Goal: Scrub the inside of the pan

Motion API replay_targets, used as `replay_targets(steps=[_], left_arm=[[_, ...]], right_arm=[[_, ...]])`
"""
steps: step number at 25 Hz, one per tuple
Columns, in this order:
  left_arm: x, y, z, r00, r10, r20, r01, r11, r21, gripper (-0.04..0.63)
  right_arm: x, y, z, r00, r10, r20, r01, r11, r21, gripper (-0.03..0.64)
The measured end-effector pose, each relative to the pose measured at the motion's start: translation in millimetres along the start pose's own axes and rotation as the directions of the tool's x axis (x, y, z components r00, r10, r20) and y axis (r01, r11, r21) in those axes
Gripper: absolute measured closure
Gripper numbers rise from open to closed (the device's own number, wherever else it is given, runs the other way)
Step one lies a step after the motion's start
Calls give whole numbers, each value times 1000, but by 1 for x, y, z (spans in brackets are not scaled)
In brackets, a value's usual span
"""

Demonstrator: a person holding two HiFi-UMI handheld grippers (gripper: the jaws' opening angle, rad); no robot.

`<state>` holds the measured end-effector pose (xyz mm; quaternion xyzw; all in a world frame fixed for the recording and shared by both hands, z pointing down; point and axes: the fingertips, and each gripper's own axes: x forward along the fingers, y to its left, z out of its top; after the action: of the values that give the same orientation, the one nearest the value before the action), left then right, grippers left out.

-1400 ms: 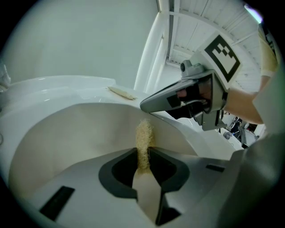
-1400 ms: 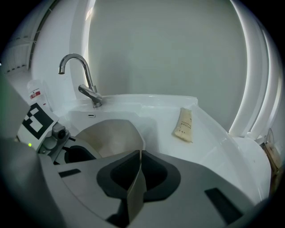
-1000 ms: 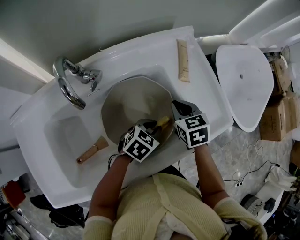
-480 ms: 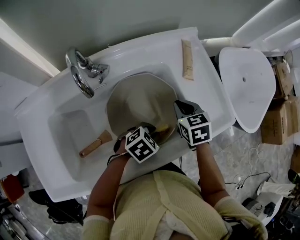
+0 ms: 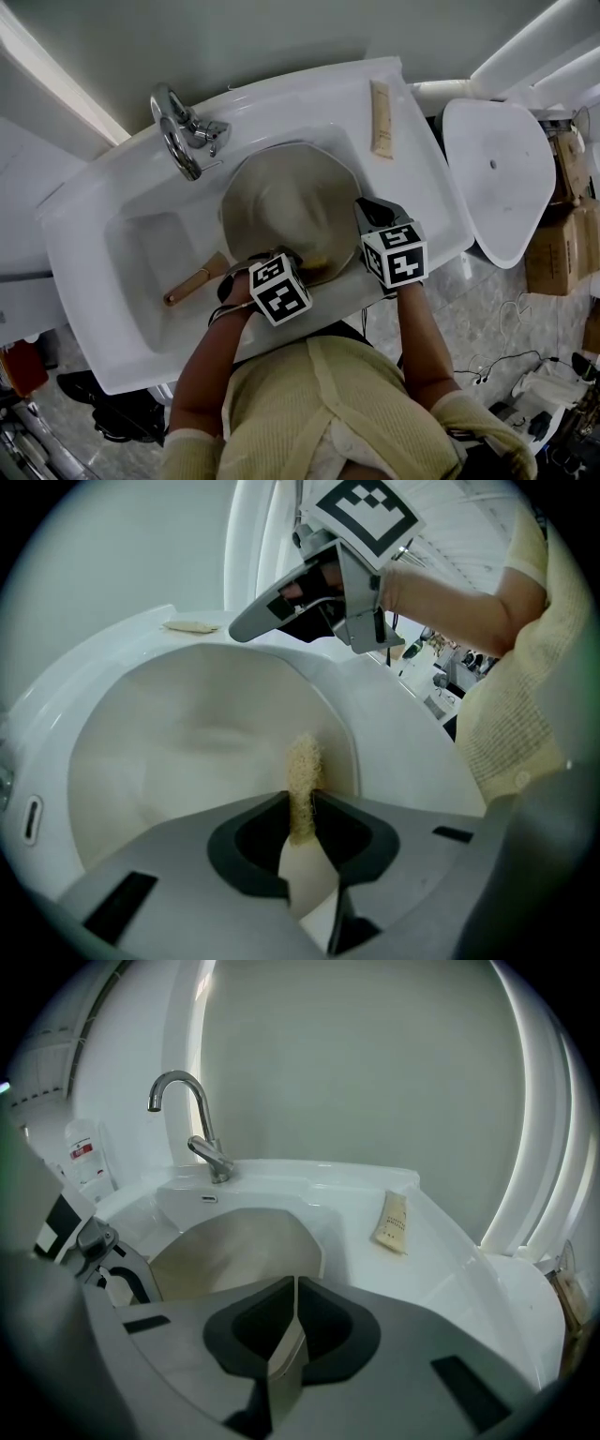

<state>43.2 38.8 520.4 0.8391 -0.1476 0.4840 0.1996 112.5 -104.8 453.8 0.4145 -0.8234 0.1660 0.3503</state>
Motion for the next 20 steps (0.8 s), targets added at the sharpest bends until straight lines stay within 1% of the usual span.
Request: replay_targets(steps=[5, 8, 11, 13, 16, 20], left_arm=[[-7, 4, -14, 999, 25, -41, -24, 1000, 16, 476], [-12, 11, -22, 998, 49, -46, -49, 999, 4, 476], [-19, 26, -28, 994, 99, -44, -100, 995, -12, 476], [-27, 40, -24, 989, 143, -19, -144, 989, -37, 476], [-41, 62, -9, 976, 214, 39, -211, 975, -76, 476], [-53, 91, 9, 942, 326, 82, -322, 945, -58, 476]], right_arm=[[-6, 2, 7, 1000, -11, 23, 11, 1000, -19, 588], [-9, 2, 12, 999, -16, 42, 18, 999, -31, 588], [-11, 3, 18, 998, -15, 60, 17, 999, -34, 588], [-11, 6, 20, 998, -9, 65, 12, 999, -42, 588], [-8, 12, 23, 997, 7, 71, -3, 998, -60, 588], [-3, 23, 29, 996, 38, 77, -30, 995, -98, 588]])
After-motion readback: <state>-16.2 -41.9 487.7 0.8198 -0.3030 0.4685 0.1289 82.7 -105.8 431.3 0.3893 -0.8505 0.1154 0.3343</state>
